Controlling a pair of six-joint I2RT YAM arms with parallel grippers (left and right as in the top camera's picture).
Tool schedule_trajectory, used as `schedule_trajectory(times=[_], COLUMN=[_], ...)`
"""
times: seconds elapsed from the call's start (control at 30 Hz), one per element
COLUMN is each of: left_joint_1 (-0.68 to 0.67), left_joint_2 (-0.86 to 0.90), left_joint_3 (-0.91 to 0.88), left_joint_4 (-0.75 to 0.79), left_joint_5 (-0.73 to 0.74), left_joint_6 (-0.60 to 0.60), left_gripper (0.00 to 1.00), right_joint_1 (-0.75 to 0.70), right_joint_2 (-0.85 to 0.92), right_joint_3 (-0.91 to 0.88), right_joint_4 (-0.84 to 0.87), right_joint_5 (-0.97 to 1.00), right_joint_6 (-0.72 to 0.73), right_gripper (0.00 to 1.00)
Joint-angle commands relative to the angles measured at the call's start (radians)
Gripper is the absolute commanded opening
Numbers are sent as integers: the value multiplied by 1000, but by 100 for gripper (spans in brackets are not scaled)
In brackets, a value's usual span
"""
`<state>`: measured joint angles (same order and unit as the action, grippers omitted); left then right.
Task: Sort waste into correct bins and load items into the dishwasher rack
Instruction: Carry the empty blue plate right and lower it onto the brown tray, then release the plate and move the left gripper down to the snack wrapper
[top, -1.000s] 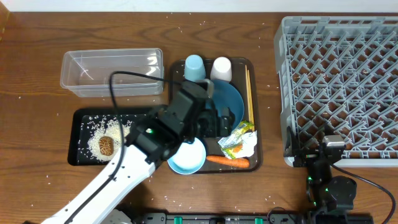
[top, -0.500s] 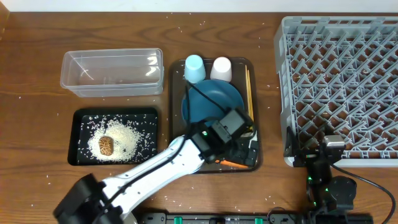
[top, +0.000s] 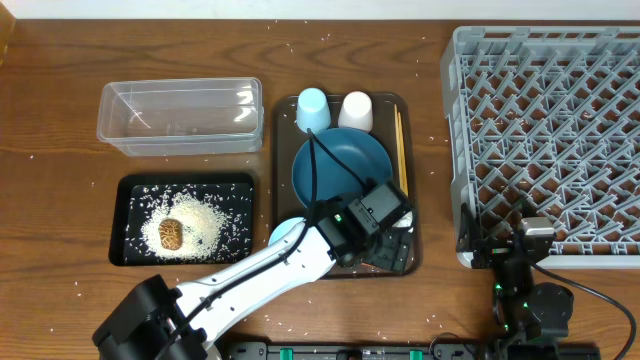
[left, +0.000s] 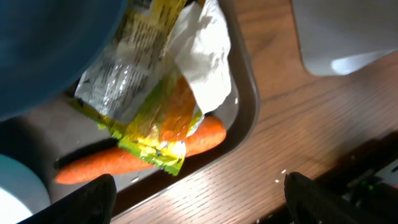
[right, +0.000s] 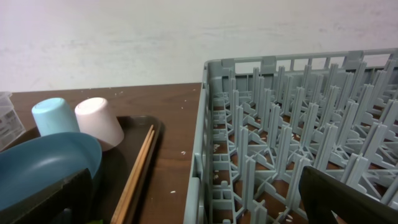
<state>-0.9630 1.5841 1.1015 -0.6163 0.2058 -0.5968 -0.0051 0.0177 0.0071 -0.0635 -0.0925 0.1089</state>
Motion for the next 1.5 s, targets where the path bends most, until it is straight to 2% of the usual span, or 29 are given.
schedule_trajectory(times=[0.0, 0.23, 0.3, 0.37, 0.6, 0.67, 0.7, 0.87, 1.23, 1.47], left_joint_1=[-31, -57, -56, -56, -57, -57, -57, -56, -28, 5], left_joint_2=[10, 11, 11, 11, 11, 11, 11, 11, 11, 11], left_joint_3=[14, 14, 14, 14, 14, 14, 14, 13, -47, -69], left_joint_4=[-25, -75, -75, -75, -75, -76, -75, -75, -75, -72], left_joint_5=[-24, -47, -51, -51, -37, -22, -14, -20, -101, -102], left_joint_6=[43, 55, -2, -109, -639, -776, -826, -1043, -1213, -1223], left_gripper=[87, 87, 87, 87, 86, 93, 100, 98, 98, 98], right_joint_1=[-5, -5, -5, -5, -5, -5, -5, -5, -5, -5], right_joint_2=[-2, -2, -2, -2, -2, -2, -2, -2, -2, -2], right_joint_3=[-2, -2, -2, -2, -2, -2, -2, -2, -2, -2], right_joint_4=[-4, -4, -4, -4, -4, -4, -4, -4, -4, -4], right_joint_5=[6, 6, 6, 6, 6, 6, 6, 6, 6, 6], right_joint_6=[-13, -13, -13, -13, -13, -13, -13, -13, -13, -13], right_gripper=[99, 99, 99, 99, 99, 99, 99, 99, 99, 99])
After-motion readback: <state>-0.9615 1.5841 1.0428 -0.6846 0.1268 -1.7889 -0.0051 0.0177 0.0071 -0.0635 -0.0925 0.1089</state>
